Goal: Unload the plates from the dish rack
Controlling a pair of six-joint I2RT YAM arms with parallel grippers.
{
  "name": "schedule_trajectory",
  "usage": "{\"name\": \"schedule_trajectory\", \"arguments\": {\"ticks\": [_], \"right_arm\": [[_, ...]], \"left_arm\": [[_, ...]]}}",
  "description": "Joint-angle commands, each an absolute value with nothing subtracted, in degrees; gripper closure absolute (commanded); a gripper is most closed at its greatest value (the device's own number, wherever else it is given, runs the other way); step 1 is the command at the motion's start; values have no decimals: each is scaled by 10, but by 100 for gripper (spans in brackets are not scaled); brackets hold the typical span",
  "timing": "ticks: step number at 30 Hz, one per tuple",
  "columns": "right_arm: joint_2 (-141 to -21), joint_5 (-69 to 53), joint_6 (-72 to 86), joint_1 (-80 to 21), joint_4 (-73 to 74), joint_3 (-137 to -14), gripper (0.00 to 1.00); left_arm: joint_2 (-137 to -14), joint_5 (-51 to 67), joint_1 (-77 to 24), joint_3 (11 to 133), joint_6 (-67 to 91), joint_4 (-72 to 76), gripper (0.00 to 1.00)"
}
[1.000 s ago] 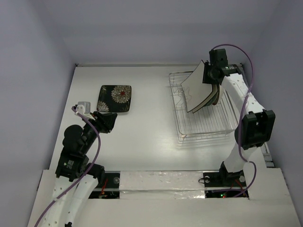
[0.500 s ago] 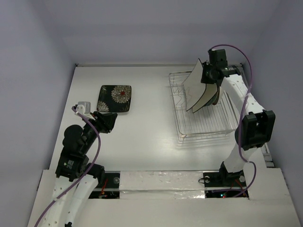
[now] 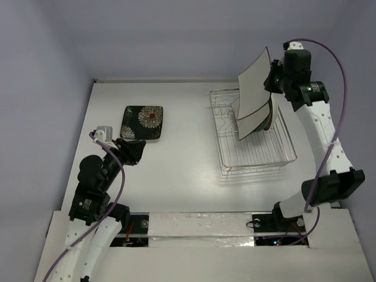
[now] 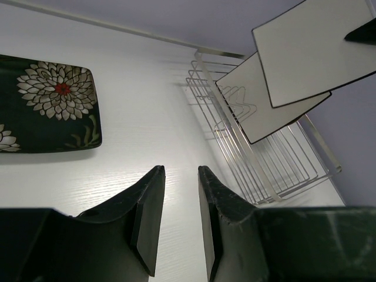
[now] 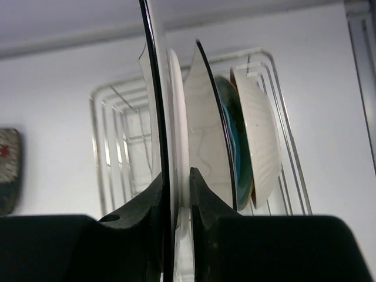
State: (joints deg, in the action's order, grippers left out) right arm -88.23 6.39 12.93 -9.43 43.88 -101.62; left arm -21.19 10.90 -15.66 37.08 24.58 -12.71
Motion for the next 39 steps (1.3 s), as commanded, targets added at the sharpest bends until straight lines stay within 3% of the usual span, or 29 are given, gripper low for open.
{"name": "schedule_trajectory", "arguments": {"ticks": [1, 5, 10, 16, 22, 26, 35, 37, 39], "right_arm": [[-811, 48, 163, -96, 338, -1072, 100], [-774, -48, 217, -96, 286, -1015, 100], [-790, -89, 323, -205, 129, -916, 100], [-929, -98, 486, -318, -123, -873, 100], [-1120, -133, 633, -351, -307, -925, 100], [-1217, -134, 664, -369, -303, -1013, 100], [-1324, -148, 722, -386, -306, -1056, 100], [-1340, -151, 737, -386, -301, -1060, 94], [-1355, -156, 744, -391, -288, -1063, 80]], "left_arm": [[-212, 112, -155, 378, 245, -100, 73], [-213, 112, -149, 380, 244, -98, 73], [-216, 112, -143, 380, 244, -98, 73], [-219, 106, -138, 380, 244, -101, 73], [-218, 105, -138, 379, 244, -101, 73], [-218, 108, -138, 379, 244, -99, 73], [-215, 112, -138, 377, 244, -97, 73], [-215, 113, -138, 377, 243, -97, 73], [-214, 113, -138, 377, 244, -97, 73]]}}
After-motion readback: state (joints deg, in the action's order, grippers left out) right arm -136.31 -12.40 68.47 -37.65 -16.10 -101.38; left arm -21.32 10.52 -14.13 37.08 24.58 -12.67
